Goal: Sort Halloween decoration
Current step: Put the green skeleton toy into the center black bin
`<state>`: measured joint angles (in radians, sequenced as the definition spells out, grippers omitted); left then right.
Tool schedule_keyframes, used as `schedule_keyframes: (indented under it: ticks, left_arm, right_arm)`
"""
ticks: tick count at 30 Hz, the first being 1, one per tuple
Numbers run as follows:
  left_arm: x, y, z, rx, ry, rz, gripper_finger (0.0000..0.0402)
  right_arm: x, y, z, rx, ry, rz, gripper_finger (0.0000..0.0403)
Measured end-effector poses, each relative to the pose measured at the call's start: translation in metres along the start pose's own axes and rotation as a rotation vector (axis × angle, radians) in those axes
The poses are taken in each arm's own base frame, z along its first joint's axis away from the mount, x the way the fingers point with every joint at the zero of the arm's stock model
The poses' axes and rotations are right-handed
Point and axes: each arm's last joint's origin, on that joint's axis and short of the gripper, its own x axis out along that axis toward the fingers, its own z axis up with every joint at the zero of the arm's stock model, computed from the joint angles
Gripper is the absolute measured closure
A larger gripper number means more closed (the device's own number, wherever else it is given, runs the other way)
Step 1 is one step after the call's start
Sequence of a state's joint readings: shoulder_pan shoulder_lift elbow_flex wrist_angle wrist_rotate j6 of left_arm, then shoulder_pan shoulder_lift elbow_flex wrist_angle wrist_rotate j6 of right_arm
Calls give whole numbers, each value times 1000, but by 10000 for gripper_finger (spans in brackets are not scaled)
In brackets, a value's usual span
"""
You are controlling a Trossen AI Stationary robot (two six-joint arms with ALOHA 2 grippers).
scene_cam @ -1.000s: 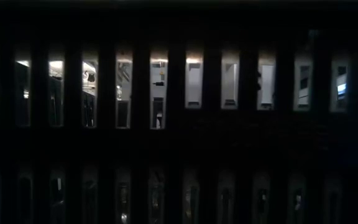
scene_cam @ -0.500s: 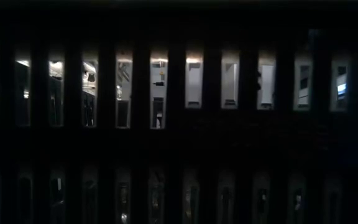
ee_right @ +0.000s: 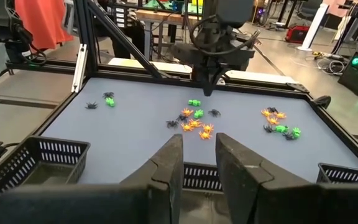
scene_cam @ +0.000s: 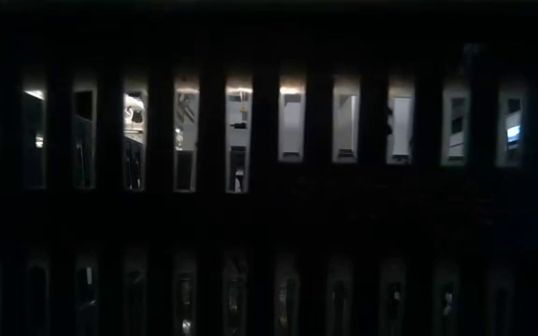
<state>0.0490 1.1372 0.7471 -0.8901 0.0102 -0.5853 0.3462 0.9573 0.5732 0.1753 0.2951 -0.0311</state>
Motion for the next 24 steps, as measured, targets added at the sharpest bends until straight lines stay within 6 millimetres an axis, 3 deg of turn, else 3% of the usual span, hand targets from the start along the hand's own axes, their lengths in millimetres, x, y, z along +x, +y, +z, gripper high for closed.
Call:
schedule_keyframes:
  ticks: [6,16,24]
  left_arm:
    - [-1,5,-15,-71,42,182,401]
    - [17,15,-59,-242,24,175,398]
    - [35,16,-70,-301,14,80,328]
  right_arm:
    - [0,0,-2,19,21,1,311]
    - [0,0,-5,39,46,10,311]
    - [0,1,-3,43,31,19,311]
